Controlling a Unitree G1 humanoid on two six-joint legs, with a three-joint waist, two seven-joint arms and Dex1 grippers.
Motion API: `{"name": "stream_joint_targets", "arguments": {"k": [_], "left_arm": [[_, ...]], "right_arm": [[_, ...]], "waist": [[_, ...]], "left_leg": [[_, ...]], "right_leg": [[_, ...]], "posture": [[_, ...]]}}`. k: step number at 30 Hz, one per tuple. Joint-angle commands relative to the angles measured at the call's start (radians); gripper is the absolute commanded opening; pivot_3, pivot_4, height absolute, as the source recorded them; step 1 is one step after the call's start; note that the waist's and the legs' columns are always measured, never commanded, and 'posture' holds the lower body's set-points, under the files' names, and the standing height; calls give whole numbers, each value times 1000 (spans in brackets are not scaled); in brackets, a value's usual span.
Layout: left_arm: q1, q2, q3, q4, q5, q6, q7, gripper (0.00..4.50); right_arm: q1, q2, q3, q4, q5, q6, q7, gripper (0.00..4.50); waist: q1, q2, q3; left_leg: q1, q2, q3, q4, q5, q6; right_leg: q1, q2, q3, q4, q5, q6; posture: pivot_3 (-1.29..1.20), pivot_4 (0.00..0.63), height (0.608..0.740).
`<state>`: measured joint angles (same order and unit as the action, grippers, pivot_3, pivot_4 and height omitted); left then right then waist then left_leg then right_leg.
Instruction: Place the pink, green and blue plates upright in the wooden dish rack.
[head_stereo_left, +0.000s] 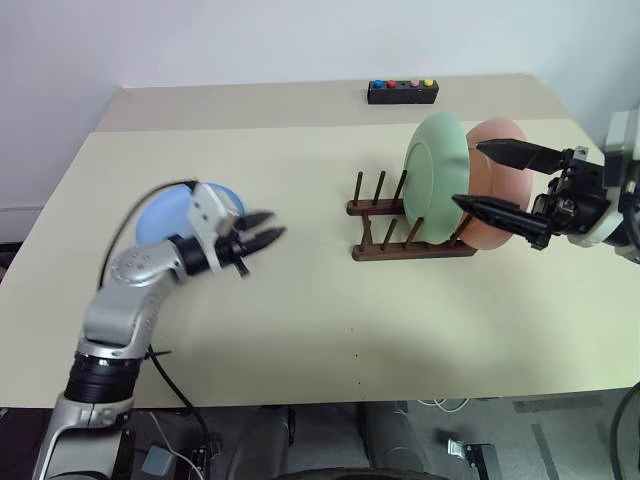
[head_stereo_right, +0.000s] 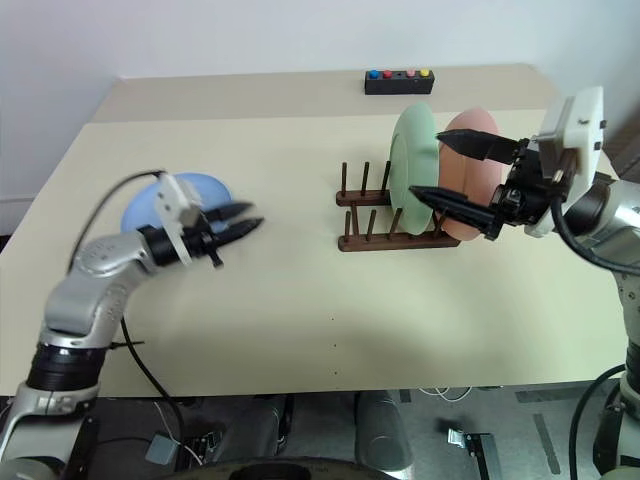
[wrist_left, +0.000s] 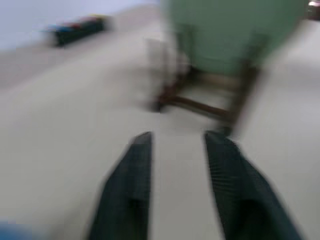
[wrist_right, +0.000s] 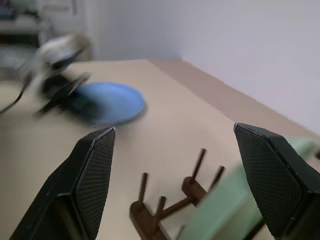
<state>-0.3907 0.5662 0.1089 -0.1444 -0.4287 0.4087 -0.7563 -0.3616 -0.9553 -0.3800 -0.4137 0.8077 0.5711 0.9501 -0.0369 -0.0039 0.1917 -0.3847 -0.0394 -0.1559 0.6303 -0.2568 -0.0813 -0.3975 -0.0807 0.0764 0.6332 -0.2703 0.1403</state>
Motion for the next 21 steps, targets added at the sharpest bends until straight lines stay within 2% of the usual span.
{"name": "stream_joint_targets", "arguments": {"k": [1, 3, 5, 12, 21], "left_arm": [[-34, 20, 92, 42, 10, 14, 90, 3649], [-70, 60, 93, 119, 108, 28, 189, 4480], [-107, 96, 95, 182, 156, 73, 248, 4480], [-245, 169, 109, 377, 185, 291, 331, 4480], [-348, 205, 34, 677, 294, 368, 366, 4480]], "right_arm": [[12, -30, 35, -61, -75, -54, 13, 4500], [6, -30, 64, -86, -122, -80, -1, 4500], [10, -33, 92, -109, -154, -99, 4, 4500], [62, -35, 181, -157, -294, -211, 43, 4500], [107, -3, 200, -182, -301, -227, 36, 4500]], "waist": [[0, 0, 0], [0, 0, 0], [-1, 0, 0], [0, -2, 1], [-2, -3, 1]], "left_leg": [[0, 0, 0, 0, 0, 0], [0, 0, 0, 0, 0, 0], [-1, 0, 0, 0, 0, 0], [-4, 0, -2, 0, 0, 0], [-5, -1, -3, 1, 0, -1]], "right_leg": [[0, 0, 0, 0, 0, 0], [-1, 0, 0, 0, 0, 0], [-2, 0, 0, 1, 0, 0], [-3, 0, -2, 1, 0, 0], [-6, 0, -2, 3, 1, 0]], "posture": [[0, 150, 740], [0, 150, 740], [0, 150, 740], [0, 150, 740], [0, 150, 740]]}}
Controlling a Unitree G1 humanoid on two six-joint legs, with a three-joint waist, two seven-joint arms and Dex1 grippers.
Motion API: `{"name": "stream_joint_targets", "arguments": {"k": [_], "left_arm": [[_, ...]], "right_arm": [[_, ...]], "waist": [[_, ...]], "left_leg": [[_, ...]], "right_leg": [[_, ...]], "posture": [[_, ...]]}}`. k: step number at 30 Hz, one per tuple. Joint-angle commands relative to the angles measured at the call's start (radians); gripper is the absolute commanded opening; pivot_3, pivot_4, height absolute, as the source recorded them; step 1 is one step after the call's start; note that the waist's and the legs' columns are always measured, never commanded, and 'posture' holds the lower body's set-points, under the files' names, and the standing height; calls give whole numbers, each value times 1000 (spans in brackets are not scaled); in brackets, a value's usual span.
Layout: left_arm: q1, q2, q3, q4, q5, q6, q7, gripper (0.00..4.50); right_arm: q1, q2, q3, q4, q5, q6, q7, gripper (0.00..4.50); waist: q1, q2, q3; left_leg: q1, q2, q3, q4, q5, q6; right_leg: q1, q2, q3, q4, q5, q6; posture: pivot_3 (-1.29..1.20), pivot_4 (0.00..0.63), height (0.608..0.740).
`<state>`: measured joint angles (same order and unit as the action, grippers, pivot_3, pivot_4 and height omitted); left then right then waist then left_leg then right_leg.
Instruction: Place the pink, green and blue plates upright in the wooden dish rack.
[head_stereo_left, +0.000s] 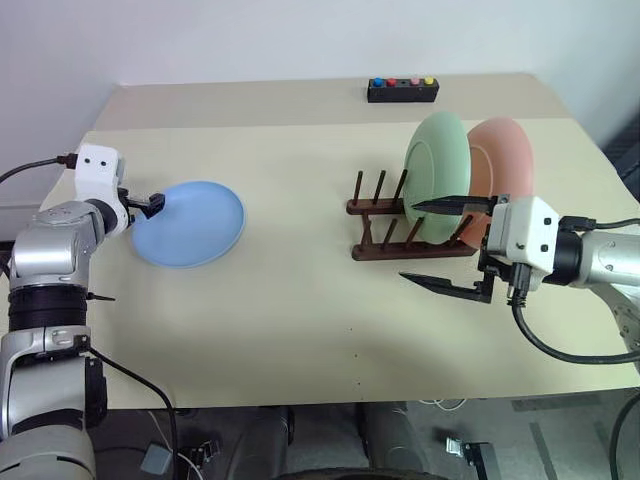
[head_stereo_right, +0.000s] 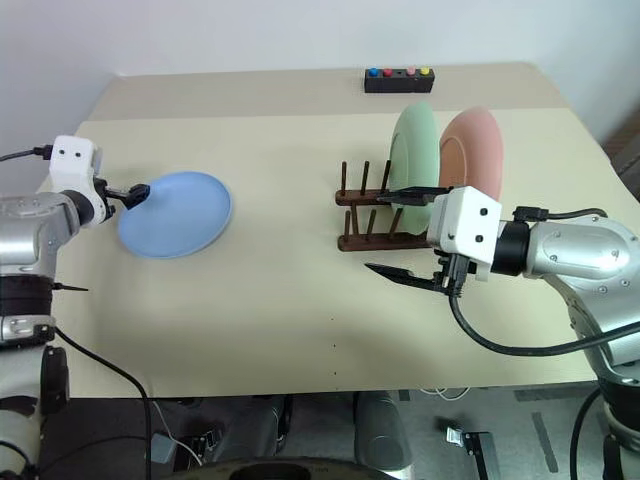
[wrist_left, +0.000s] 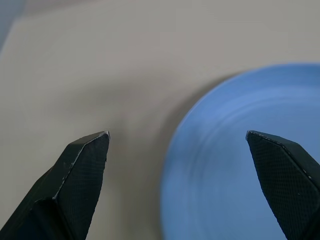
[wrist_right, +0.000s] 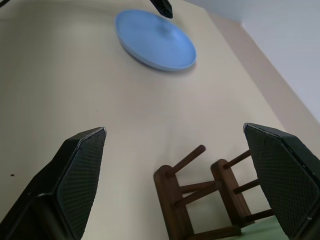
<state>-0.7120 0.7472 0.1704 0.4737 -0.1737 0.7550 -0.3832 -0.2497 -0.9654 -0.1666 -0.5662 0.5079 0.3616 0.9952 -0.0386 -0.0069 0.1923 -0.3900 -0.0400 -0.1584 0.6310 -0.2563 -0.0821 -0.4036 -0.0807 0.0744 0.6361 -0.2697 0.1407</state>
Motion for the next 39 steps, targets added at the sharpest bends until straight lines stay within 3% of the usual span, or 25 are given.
{"name": "stream_joint_targets", "arguments": {"k": [1, 3, 6, 13, 14, 19, 24, 27, 33, 39], "left_arm": [[-34, 24, -42, 80, 48, 31, -17, 4480], [-48, 20, -60, 116, 53, 58, -39, 4480], [-68, 11, -72, 196, 60, 83, -56, 3680], [-82, -4, -20, 220, 31, 77, -62, 232], [-82, -5, -14, 215, 29, 79, -60, 49], [-71, -31, 76, 137, -35, 71, -53, 49], [25, -173, 225, -304, -247, -14, -108, 49], [33, -238, 251, -433, -306, 25, -53, 49], [-63, -355, 181, -600, -313, 77, 121, 49], [-200, -485, 99, -714, -306, 98, 273, 49]], "right_arm": [[-6, 10, -13, -30, 1, -16, -10, 4500], [-7, 13, -13, -30, 1, -16, -11, 4500], [-10, 16, -12, -32, 0, -14, -16, 4500], [6, 18, -14, -28, -17, -16, -21, 4500], [7, 18, -14, -27, -19, -16, -23, 4500], [0, 15, -12, -23, -21, -15, -25, 4500], [-42, 20, 6, 14, -90, -52, -53, 4500], [-70, 29, 19, 29, -120, -79, -63, 4500], [-177, 42, 64, 78, -250, -168, -116, 4500], [-314, 72, 175, 172, -492, -365, -198, 4500]], "waist": [[-1, 0, 0], [-1, -1, 0], [2, -2, 0], [-2, -1, -1], [0, -1, -1], [2, -2, -2], [16, -5, 0], [24, -9, 1], [24, -9, 2], [25, -10, 2]], "left_leg": [[0, 0, 0, 0, 0, 0], [0, 0, 0, 0, 0, 0], [0, -1, 0, 1, 0, 0], [1, -1, 0, 1, 0, -1], [2, -1, 0, 1, 1, -1], [3, -1, -1, 2, 1, -2], [-1, -1, -2, 4, 2, -3], [-1, -1, -2, 4, 2, -4], [-1, -1, -2, 4, 2, -4], [-1, -1, -2, 4, 2, -4]], "right_leg": [[0, 0, 0, 0, 0, 0], [0, 0, 0, 0, 0, 0], [0, 0, 0, 2, 0, 0], [-1, 0, 0, 8, 0, 0], [-1, 0, 0, 9, 0, 0], [-1, 0, 0, 11, 0, 0], [-3, -1, 0, 11, 0, -1], [-4, -1, 0, 11, 0, -1], [-4, -1, 0, 11, 1, -1], [-4, -1, 0, 10, 1, -1]], "posture": [[0, 150, 740], [0, 150, 740], [0, 150, 740], [0, 150, 740], [0, 150, 740], [0, 150, 740], [0, 150, 740], [0, 150, 740], [0, 150, 740], [0, 150, 740]]}}
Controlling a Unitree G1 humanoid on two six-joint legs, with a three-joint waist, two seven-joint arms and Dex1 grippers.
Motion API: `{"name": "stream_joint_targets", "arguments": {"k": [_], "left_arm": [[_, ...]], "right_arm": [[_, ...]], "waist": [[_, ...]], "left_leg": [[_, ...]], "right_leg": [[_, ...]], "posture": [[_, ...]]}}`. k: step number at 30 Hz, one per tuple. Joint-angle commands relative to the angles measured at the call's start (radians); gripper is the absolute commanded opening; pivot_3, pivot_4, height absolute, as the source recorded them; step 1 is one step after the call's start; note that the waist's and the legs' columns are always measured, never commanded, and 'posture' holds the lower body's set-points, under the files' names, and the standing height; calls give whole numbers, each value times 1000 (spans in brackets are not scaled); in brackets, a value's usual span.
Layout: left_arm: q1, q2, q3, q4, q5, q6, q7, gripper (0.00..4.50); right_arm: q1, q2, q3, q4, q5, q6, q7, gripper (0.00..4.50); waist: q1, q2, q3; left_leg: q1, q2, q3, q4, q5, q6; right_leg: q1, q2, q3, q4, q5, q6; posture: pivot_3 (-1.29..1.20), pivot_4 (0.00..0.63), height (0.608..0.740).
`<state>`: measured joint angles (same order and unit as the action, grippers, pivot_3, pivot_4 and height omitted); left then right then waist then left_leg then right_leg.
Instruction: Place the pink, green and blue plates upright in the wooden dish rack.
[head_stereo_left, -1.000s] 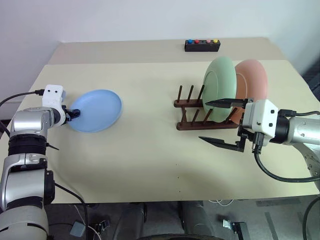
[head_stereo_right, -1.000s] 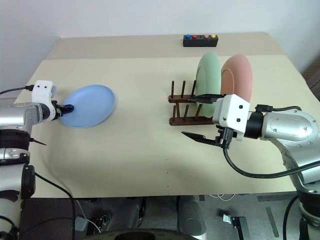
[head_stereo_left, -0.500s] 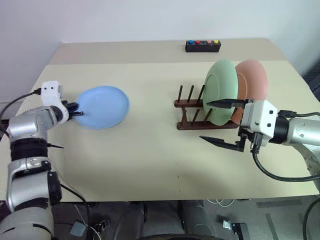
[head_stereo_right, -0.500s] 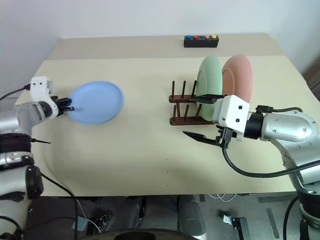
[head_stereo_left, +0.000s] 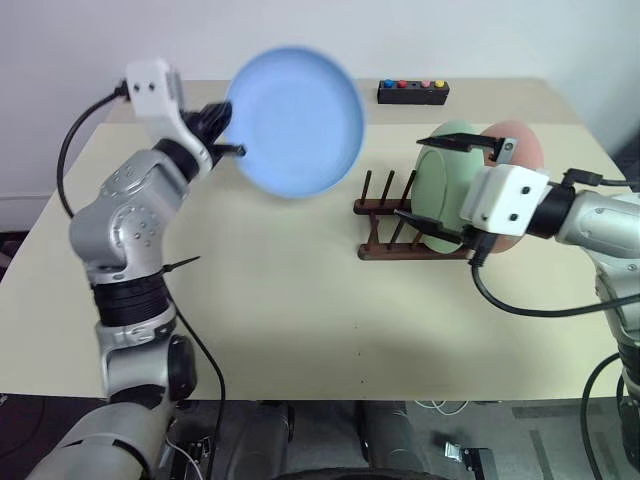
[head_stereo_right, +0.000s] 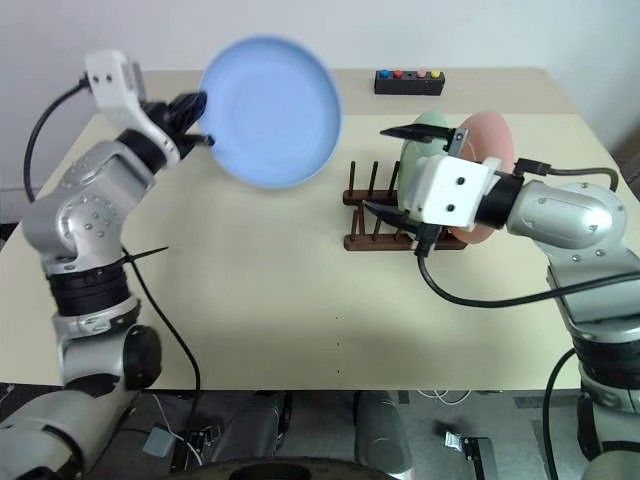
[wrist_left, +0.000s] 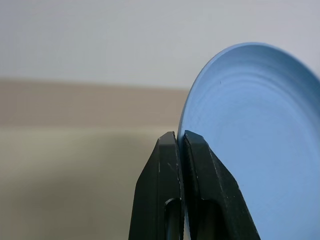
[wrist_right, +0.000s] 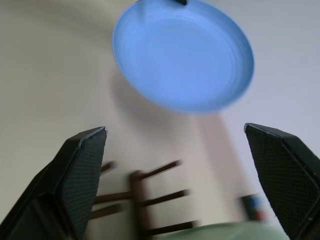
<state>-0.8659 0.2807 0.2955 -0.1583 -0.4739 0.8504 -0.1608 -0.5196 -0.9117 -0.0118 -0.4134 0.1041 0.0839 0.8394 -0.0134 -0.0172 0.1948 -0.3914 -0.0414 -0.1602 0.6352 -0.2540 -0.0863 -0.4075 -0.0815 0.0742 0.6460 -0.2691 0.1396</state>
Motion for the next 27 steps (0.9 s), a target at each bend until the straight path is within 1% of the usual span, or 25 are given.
{"name": "stream_joint_targets", "arguments": {"k": [1, 4, 7, 10, 16, 18, 19, 20, 22, 23, 26, 27], "left_arm": [[-56, -35, -39, -93, 6, -4, 70, 49], [-83, -75, -60, -112, 17, -5, 120, 49], [-107, -114, -73, -139, -11, 17, 145, 49], [-108, -120, -73, -149, -21, 28, 149, 49], [-99, -119, -73, -166, -40, 51, 150, 49], [-93, -120, -77, -177, -48, 58, 142, 0], [-90, -121, -80, -182, -53, 64, 139, 0], [-87, -122, -82, -187, -58, 68, 138, 0], [-85, -124, -84, -191, -64, 73, 140, 0], [-84, -124, -84, -192, -66, 76, 140, 0], [-81, -124, -86, -196, -71, 80, 141, 0], [-79, -123, -88, -197, -71, 80, 141, 0]], "right_arm": [[-62, 29, 34, 31, -114, -109, -55, 4500], [-93, 59, 66, 54, -169, -150, -75, 4500], [-121, 88, 105, 92, -254, -200, -109, 4500], [-134, 100, 123, 127, -307, -244, -126, 4500], [-146, 129, 156, 168, -363, -289, -133, 4500], [-155, 145, 174, 185, -386, -298, -138, 3963], [-161, 154, 181, 194, -397, -301, -141, 3625], [-165, 162, 186, 201, -406, -303, -143, 3080], [-169, 169, 191, 210, -421, -309, -145, 2231], [-169, 171, 191, 211, -423, -311, -144, 1624], [-168, 175, 187, 212, -425, -313, -141, 167], [-166, 175, 185, 210, -426, -314, -141, 71]], "waist": [[-3, 0, 0], [-8, 0, 0], [-5, 0, 0], [-3, 0, 0], [-3, 0, 0], [-6, 0, 0], [-6, 0, 0], [-6, 0, 0], [-5, 0, 0], [-4, 0, 0], [-4, 0, 0], [-4, 0, 0]], "left_leg": [[0, 0, 0, -1, 0, 0], [1, 0, 1, -2, 1, -1], [1, 0, 1, -2, 1, -1], [0, 0, 1, -2, 1, -1], [0, 0, 1, -2, 1, -2], [0, 0, 1, -2, 1, -2], [0, 0, 1, -2, 1, -2], [0, 0, 1, -2, 1, -2], [0, 0, 0, -2, 2, -3], [0, 0, 1, -2, 2, -4], [0, 0, 1, -2, 3, -5], [0, 0, 0, -2, 3, -5]], "right_leg": [[0, 0, 0, 0, 0, 0], [-1, 0, 0, 0, 0, 0], [-1, 0, 1, 0, 0, 0], [-1, 0, 0, 0, 0, 0], [-1, 0, 0, 0, 0, 0], [-1, 0, 0, 0, 0, 0], [-1, 0, 0, 0, 0, 0], [-1, 0, 0, 0, 0, 0], [-1, 0, 0, 0, 0, 0], [-1, 0, 0, 0, 0, 0], [-1, 0, 0, 0, 0, 0], [-1, 0, 0, 0, 0, 0]], "posture": [[0, 150, 740], [0, 150, 740], [0, 150, 740], [0, 150, 740], [0, 150, 740], [0, 150, 740], [0, 150, 740], [0, 150, 740], [0, 150, 740], [0, 150, 740], [0, 150, 740], [0, 150, 740]]}}
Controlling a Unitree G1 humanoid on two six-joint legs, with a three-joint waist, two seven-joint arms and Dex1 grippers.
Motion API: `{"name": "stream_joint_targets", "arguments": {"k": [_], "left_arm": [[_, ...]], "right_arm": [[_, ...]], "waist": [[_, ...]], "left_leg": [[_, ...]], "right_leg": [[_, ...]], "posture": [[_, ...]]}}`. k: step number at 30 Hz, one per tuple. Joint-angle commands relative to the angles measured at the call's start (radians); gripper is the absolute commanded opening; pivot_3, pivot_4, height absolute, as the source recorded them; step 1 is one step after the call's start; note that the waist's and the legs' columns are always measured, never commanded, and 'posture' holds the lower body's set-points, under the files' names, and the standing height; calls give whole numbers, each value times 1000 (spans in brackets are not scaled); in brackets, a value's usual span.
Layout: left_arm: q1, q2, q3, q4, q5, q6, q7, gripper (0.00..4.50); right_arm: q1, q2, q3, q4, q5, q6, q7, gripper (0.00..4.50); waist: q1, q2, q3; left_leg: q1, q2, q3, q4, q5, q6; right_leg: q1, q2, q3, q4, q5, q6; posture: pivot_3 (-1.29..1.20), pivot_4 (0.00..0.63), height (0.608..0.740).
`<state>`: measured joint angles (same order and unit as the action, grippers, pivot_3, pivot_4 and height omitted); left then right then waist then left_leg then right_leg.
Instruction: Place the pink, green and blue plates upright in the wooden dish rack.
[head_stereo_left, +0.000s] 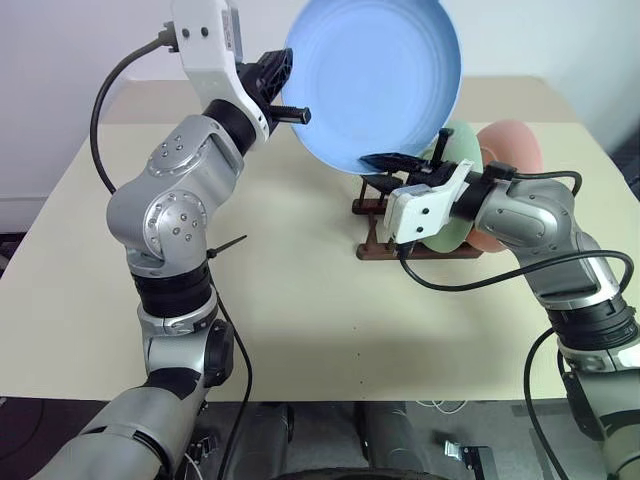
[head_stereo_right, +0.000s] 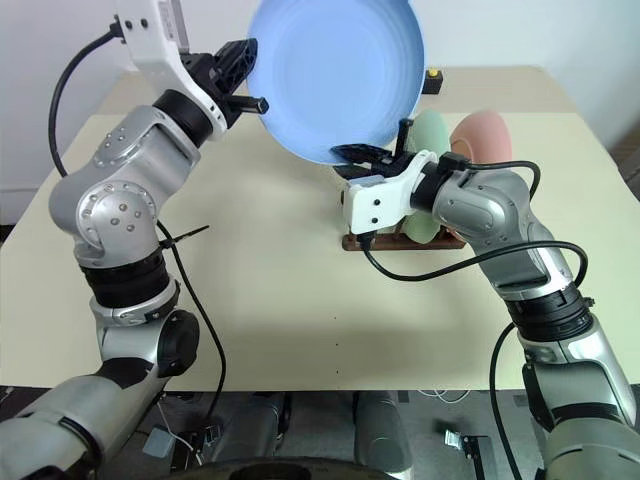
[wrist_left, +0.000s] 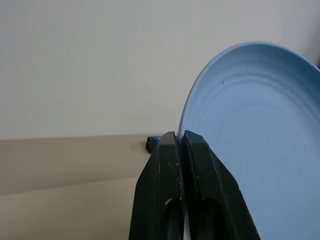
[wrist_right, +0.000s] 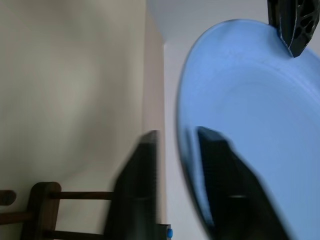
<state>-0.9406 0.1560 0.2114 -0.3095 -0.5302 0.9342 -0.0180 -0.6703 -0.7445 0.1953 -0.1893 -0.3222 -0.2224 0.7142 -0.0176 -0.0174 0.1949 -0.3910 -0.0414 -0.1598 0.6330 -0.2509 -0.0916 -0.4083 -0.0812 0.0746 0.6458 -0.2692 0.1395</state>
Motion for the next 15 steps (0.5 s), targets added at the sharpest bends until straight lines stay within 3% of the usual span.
{"name": "stream_joint_targets", "arguments": {"k": [1, 3, 6, 10, 13, 15], "left_arm": [[-3, 3, -4, -44, -15, -5, -3, 0], [-1, 3, -3, -39, -18, -7, -5, 0], [10, -1, 20, -36, -42, -31, -25, 928], [5, -3, 131, -35, -145, -120, -68, 2915], [6, 59, 237, 17, -179, -201, -93, 4374], [19, 101, 266, 53, -179, -234, -107, 4482]], "right_arm": [[-15, 9, -22, -14, -2, -9, -17, 71], [-13, 11, -24, -14, -4, -11, -17, 71], [-5, 11, -29, -20, -4, -13, -19, 0], [-1, -1, -41, -15, -4, -20, -20, 0], [-3, -12, -51, -2, -3, -32, -22, 0], [-5, -15, -54, 3, 0, -39, -23, 0]], "waist": [[0, 0, 0], [0, 0, 0], [0, 0, 0], [-2, 0, 0], [-4, 0, 0], [-4, 0, 0]], "left_leg": [[0, 0, 0, 0, 0, 0], [0, 0, 0, 0, 0, 0], [0, 0, 0, 0, 0, 0], [0, 0, 0, 0, 0, 0], [0, 0, 0, 0, 0, 0], [0, 0, 0, 0, 0, 0]], "right_leg": [[0, 0, 0, 0, 0, 0], [0, 0, 0, 0, 0, 0], [0, 0, 0, 0, 0, 0], [0, 0, 0, 0, 0, 0], [0, 0, 0, 0, 0, 0], [0, 0, 0, 0, 0, 0]], "posture": [[0, 150, 740], [0, 150, 740], [0, 150, 740], [0, 150, 740], [0, 150, 740], [0, 150, 740]]}}
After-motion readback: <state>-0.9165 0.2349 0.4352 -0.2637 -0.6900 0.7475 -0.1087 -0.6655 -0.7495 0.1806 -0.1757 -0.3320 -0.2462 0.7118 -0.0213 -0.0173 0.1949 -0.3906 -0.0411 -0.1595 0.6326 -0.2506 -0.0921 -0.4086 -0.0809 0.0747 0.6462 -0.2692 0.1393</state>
